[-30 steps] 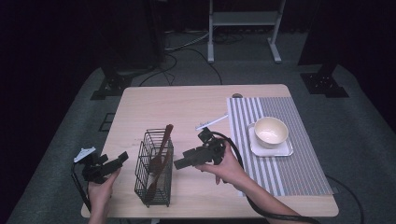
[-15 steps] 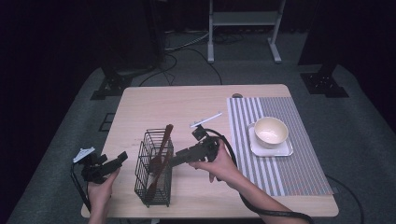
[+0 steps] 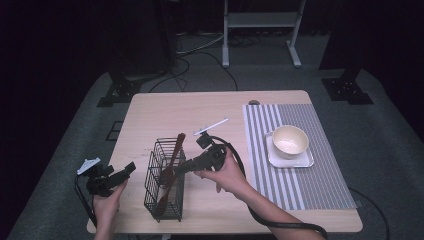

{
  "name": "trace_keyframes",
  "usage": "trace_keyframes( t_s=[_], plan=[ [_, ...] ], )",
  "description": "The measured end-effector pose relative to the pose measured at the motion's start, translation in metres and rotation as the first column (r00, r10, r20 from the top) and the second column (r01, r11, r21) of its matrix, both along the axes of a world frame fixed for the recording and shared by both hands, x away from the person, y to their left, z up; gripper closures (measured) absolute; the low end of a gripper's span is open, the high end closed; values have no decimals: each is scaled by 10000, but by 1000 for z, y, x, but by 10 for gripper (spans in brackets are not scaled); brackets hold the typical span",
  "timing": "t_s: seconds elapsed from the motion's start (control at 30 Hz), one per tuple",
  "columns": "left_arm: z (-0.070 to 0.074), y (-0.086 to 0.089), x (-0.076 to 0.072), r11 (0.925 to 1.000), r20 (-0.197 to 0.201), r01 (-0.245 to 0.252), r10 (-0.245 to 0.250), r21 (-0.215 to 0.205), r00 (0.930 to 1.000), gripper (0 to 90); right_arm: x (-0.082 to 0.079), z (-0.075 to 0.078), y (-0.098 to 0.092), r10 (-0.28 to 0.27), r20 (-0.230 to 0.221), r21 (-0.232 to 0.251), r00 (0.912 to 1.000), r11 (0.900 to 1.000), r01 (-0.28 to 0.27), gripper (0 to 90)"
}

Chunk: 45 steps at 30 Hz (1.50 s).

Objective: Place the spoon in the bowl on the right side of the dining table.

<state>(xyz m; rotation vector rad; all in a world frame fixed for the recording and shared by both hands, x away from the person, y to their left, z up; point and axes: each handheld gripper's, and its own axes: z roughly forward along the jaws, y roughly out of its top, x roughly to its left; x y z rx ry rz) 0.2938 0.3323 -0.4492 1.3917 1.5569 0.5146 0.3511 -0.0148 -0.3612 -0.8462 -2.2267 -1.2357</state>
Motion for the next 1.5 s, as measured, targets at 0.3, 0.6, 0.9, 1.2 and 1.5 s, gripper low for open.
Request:
trace_keyframes(
  t_s=[0.3, 0.6, 0.9, 1.2, 1.5],
  plan=[
    [0, 0, 0, 10000, -7, 1, -1, 0, 10000, 17, 1, -1, 3, -150, 27, -59, 9999, 9999, 150, 717],
    [0, 0, 0, 10000, -17, 7, -7, -8, 10000, 17, 0, -1, 2, -272, 221, -43, 9994, 9996, 273, 812],
    [0, 0, 0, 10000, 9, -29, 29, 25, 10000, 17, -1, 5, -1, -401, 388, -73, 9984, 9992, 405, 822],
    [0, -1, 0, 10000, -17, -16, 16, 27, 10000, 17, -2, 13, -7, -513, 577, -4, 9970, 9987, 514, 827],
    [0, 0, 0, 10000, -23, -18, 18, 44, 10000, 17, -1, 23, -14, -624, 666, 137, 9958, 9980, 616, 830]
  ],
)
